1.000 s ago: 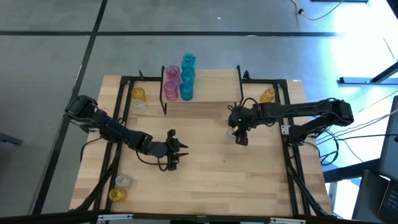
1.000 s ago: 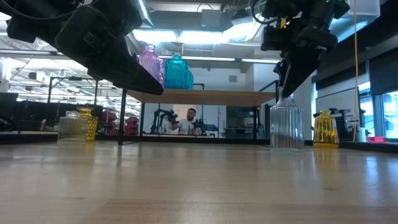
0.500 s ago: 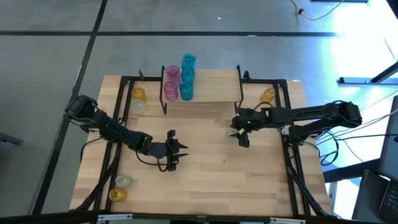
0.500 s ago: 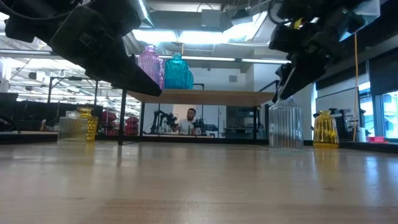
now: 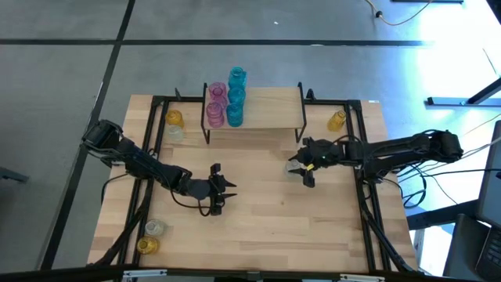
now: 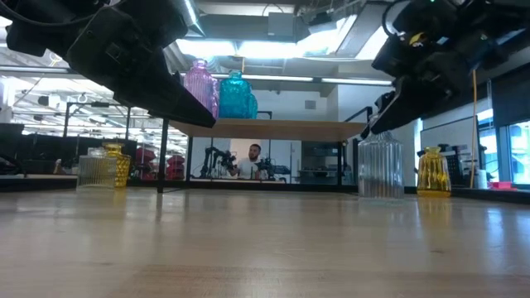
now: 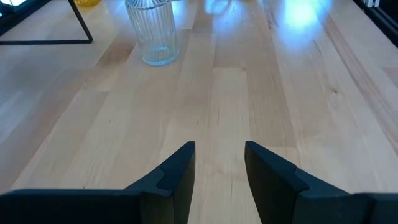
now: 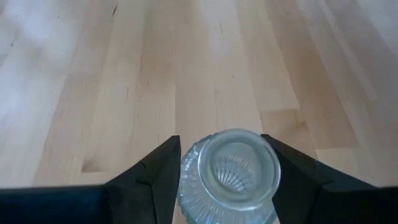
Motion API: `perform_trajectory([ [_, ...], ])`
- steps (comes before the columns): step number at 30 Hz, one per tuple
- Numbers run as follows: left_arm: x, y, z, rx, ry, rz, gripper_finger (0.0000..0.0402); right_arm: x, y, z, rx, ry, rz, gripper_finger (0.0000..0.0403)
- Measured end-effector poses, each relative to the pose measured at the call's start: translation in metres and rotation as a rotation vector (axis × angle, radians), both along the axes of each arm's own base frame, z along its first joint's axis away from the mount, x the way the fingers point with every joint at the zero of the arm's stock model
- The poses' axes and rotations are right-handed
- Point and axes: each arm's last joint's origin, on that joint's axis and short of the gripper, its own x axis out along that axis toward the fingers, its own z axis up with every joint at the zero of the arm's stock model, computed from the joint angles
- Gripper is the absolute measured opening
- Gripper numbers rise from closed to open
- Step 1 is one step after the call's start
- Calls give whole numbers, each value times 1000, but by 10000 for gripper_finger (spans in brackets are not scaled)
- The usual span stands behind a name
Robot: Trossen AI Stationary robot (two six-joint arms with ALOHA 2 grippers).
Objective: Sort vases onto shelf
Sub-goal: Put the top right transparent flower vase on the shelf
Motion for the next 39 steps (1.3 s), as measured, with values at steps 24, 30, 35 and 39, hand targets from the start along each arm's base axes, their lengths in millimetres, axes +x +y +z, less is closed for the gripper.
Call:
perform_trajectory([
  [24,0,0,0,1,1,1,133,7,-1,14,-41,-38,-22,112],
  [30,0,0,0,0,0,1,133,16,-1,41,-43,-92,1,91],
  [35,0,0,0,0,0,1,133,23,-1,68,-55,-122,8,107],
  [39,0,0,0,1,0,1,133,26,-2,91,-89,-151,-3,101],
])
